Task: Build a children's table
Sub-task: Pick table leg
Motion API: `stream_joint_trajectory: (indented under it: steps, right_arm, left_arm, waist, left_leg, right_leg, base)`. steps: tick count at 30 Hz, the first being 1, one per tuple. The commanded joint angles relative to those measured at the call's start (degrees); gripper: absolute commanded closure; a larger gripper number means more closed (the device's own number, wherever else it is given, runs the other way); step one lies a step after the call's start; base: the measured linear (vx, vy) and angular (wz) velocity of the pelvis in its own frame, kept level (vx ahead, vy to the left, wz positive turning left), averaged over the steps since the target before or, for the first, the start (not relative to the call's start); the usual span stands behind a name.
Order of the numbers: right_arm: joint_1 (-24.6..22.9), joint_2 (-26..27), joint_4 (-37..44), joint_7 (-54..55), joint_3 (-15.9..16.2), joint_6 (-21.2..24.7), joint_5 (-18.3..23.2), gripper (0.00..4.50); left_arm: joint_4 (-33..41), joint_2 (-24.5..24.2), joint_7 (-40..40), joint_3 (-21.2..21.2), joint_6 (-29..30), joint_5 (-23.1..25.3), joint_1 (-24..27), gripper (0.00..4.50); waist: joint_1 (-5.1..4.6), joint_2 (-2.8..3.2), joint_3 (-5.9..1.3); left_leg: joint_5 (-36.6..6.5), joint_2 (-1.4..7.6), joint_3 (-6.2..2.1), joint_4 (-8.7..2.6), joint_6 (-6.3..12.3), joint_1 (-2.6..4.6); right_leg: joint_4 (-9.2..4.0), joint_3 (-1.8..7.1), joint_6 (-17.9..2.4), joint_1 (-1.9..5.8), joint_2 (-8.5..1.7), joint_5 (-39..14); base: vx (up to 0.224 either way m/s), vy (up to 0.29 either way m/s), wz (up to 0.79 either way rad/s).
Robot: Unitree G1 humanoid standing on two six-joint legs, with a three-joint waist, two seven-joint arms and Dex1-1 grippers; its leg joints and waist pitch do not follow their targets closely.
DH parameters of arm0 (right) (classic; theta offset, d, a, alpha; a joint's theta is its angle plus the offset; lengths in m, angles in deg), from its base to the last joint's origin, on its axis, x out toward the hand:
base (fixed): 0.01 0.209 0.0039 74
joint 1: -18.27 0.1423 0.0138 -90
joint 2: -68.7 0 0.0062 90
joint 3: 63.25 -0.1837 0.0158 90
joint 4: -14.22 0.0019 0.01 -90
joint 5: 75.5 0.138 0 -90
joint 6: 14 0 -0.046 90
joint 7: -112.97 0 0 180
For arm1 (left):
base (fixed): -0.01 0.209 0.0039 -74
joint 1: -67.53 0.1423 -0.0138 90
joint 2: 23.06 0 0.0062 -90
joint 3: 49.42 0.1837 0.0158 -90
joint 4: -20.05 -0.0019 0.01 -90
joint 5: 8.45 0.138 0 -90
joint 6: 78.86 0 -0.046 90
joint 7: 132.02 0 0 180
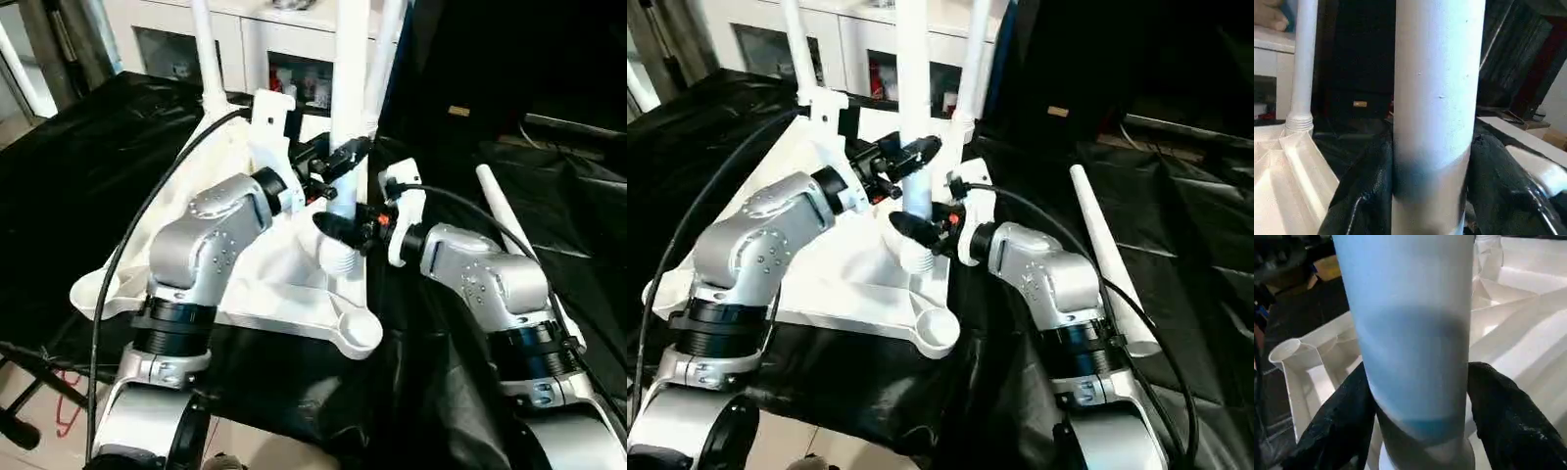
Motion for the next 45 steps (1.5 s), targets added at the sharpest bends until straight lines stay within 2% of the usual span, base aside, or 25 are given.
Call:
stream_joint_trajectory:
  steps: [1, 3, 5, 8, 14, 16, 17, 20, 21, 22, 24, 27, 29, 30, 32, 36, 41, 42, 45]
  right_arm:
    - [-0.14, -0.46, 0.07, 0.78, 0.08, 0.79, -1.33, 1.95]
    - [-0.07, -0.24, -0.04, 0.7, 0.22, 0.57, -1.21, 1.98]
    - [0.12, -0.17, -0.17, 0.57, 0.06, 0.41, -1.21, 2.28]
    - [0.02, -0.32, -0.06, -0.64, -0.09, -0.65, -0.87, 2.47]
    - [-0.8, -0.98, 1.56, -4.03, -0.96, -1.62, 1.59, 2.54]
    - [-1.23, -1.35, 2.57, -6.3, -1.4, -1.74, 3.14, 2.56]
    - [-1.91, -2.02, 4.11, -9.62, -1.95, -1.39, 5.42, 2.57]
    - [-2.94, -3.0, 6.41, -13.85, -2.4, -1.14, 8.03, 2.59]
    - [-3.76, -3.96, 7.64, -16.57, -2.3, -1.35, 9.1, 2.6]
    - [-3.96, -4.42, 7.84, -17.43, -2.14, -1.26, 9.36, 2.6]
    - [-4.48, -5.48, 8.44, -19.31, -1.63, -1.22, 9.71, 2.61]
    - [-4.98, -6.24, 9.04, -20.3, -1.43, -0.98, 10.02, 2.61]
    - [-5.09, -6.38, 9.13, -20.38, -1.52, -0.96, 10.11, 2.61]
    - [-5.21, -6.63, 9.3, -20.44, -1.64, -0.98, 10.35, 2.61]
    - [-5.29, -6.75, 9.41, -20.55, -1.68, -0.98, 10.46, 2.61]
    - [-5.57, -7.04, 9.72, -20.94, -1.64, -0.96, 10.52, 2.61]
    - [-5.94, -7.33, 10.07, -21.04, -1.34, -0.96, 10.41, 2.62]
    - [-5.99, -7.42, 10.04, -20.7, -1.17, -1.17, 10.09, 2.06]
    - [-5.79, -7.09, 9.56, -19.53, -1.37, -0.98, 9.87, 1.92]
  left_arm:
    - [1.33, 0.07, -0.05, 0.58, -0.91, 0.2, -1.55, 2.66]
    - [1.33, 0.06, 0.16, 0.57, -0.8, 0.27, -1.5, 2.66]
    - [1.02, 0.29, -0.52, -0.03, -0.56, 0.21, -1.65, 2.66]
    - [0.28, 0.19, -1.02, -0.65, -0.29, 0.18, -1.97, 2.66]
    - [0.2, 0.02, -0.61, -1.18, 0.6, -0.74, -1.83, 2.66]
    - [0.25, 0.14, 0.36, -1.78, 1.68, -2.37, -1.71, 2.1]
    - [0.12, 0.38, 1.7, -2.74, 2.69, -4.59, -1.55, 1.96]
    - [-0.21, 0.13, 5.1, -3.93, 4.8, -8.37, -1.22, 1.77]
    - [-0.55, 0.04, 9.34, -5.98, 7.37, -13.71, -0.83, 1.71]
    - [-0.74, -0.06, 10.71, -6.8, 8.73, -15.76, -0.75, 1.68]
    - [-0.94, -1.62, 14.23, -5.97, 9.91, -16.55, -0.44, 1.68]
    - [-1.3, -3.62, 16.06, -3.61, 9.68, -14.22, -0.28, 1.68]
    - [-1.47, -3.84, 16.04, -3.28, 9.65, -13.76, -0.33, 1.68]
    - [-1.81, -3.79, 15.69, -3.35, 9.28, -13.53, -0.54, 1.96]
    - [-2.03, -3.76, 15.39, -3.62, 9.3, -13.82, -0.73, 2.03]
    - [-3.23, -3.22, 14.47, -4.95, 8.7, -14.44, -1.51, 2.39]
    - [-3.44, -2.93, 14.3, -5.33, 7.63, -14.14, -1.55, 2.59]
    - [-3.19, -2.81, 13.97, -5.4, 7.28, -14.0, -1.49, 2.6]
    - [-2.43, -2.9, 13.68, -5.03, 6.76, -13.43, -1.26, 2.62]
  waist:
    - [-0.1, -0.01, -4.61]
    - [-0.1, 0.01, -4.65]
    - [-0.1, -0.06, -4.66]
    - [-0.07, -0.07, -4.68]
    - [-0.01, -0.01, -4.65]
    - [0.04, -0.07, -4.7]
    - [0.03, -0.1, -4.71]
    - [0.2, -0.23, -4.72]
    - [0.22, -0.09, -4.73]
    - [0.25, -0.16, -4.68]
    - [0.24, -0.16, -4.53]
    - [0.13, 0.3, -4.35]
    - [0.1, 0.22, -4.35]
    - [0.11, 0.38, -4.39]
    - [0.09, 0.16, -4.41]
    - [0.14, 0.16, -4.52]
    - [0.11, 0.17, -4.62]
    - [0.1, 0.1, -4.63]
    - [0.13, 0.12, -4.61]
  left_leg:
    - [-3.64, -0.64, 1.31, -3.44, 0.42, -0.29]
    - [-3.69, -0.58, 1.29, -3.44, 0.46, -0.25]
    - [-3.55, -0.6, 1.32, -3.41, 0.57, -0.26]
    - [-3.72, -0.6, 1.32, -3.4, 0.76, -0.26]
    - [-4.14, -0.58, 1.34, -3.41, 0.8, -0.18]
    - [-3.82, -0.61, 1.34, -3.33, 1.17, -0.22]
    - [-3.85, -0.65, 1.41, -3.28, 1.36, -0.26]
    - [-3.02, -0.66, 1.37, -3.22, 2.65, -0.33]
    - [-3.0, -0.65, 1.37, -3.22, 2.69, -0.32]
    - [-3.51, -0.74, 1.45, -3.19, 2.9, -0.28]
    - [-4.66, -0.68, 1.43, -3.26, 2.77, -0.23]
    - [-6.54, -0.55, 1.29, -3.5, 1.97, -0.06]
    - [-7.04, -0.49, 1.29, -3.56, 1.47, 0.03]
    - [-6.92, -0.48, 1.23, -3.58, 1.15, 0.03]
    - [-6.59, -0.54, 1.22, -3.55, 0.85, -0.08]
    - [-5.65, -0.61, 1.23, -3.48, 0.98, -0.17]
    - [-4.85, -0.59, 1.2, -3.43, 1.37, -0.22]
    - [-4.84, -0.58, 1.24, -3.4, 1.54, -0.2]
    - [-5.01, -0.53, 1.23, -3.4, 1.54, -0.21]
  right_leg:
    - [-3.16, 1.01, -9.4, 4.53, -2.06, -8.57]
    - [-3.08, 1.0, -9.66, 4.54, -2.05, -8.05]
    - [-3.04, 1.03, -9.81, 4.57, -2.04, -7.59]
    - [-3.05, 1.0, -10.0, 4.62, -2.06, -7.51]
    - [-3.09, 1.01, -10.08, 4.62, -2.07, -7.95]
    - [-3.03, 1.01, -10.34, 4.68, -2.05, -7.19]
    - [-2.94, 1.04, -10.6, 4.73, -2.04, -6.82]
    - [-2.79, 0.97, -11.71, 4.83, -2.01, -5.17]
    - [-2.8, 0.95, -11.87, 4.76, -2.02, -5.28]
    - [-2.92, 0.95, -12.22, 4.72, -2.0, -6.01]
    - [-3.14, 0.9, -12.0, 4.58, -1.97, -8.22]
    - [-3.61, 0.87, -10.47, 4.44, -2.08, -12.63]
    - [-3.8, 0.89, -9.69, 4.38, -2.08, -14.05]
    - [-3.76, 0.88, -9.53, 4.42, -2.12, -14.26]
    - [-3.76, 0.87, -9.41, 4.48, -2.06, -14.14]
    - [-3.68, 0.86, -9.57, 4.53, -2.02, -12.89]
    - [-3.45, 0.84, -10.27, 4.63, -2.01, -10.82]
    - [-3.42, 0.84, -10.57, 4.63, -2.0, -10.33]
    - [-3.37, 0.85, -10.77, 4.66, -2.01, -10.11]
  base:
    - [0.0, 0.0, 0.0]
    - [0.0, 0.0, 0.0]
    - [0.0, 0.0, 0.0]
    - [0.0, 0.0, 0.0]
    - [0.0, 0.0, 0.0]
    - [0.0, 0.0, 0.0]
    - [0.0, 0.0, 0.0]
    - [0.0, 0.0, 0.0]
    - [0.0, 0.0, 0.0]
    - [0.0, 0.0, 0.0]
    - [0.0, 0.0, 0.0]
    - [0.0, 0.0, 0.0]
    - [0.0, 0.0, 0.0]
    - [0.0, 0.0, 0.0]
    - [0.0, 0.0, 0.0]
    - [0.0, 0.0, 0.0]
    - [0.0, 0.0, 0.0]
    - [0.0, 0.0, 0.0]
    - [0.0, 0.0, 0.0]
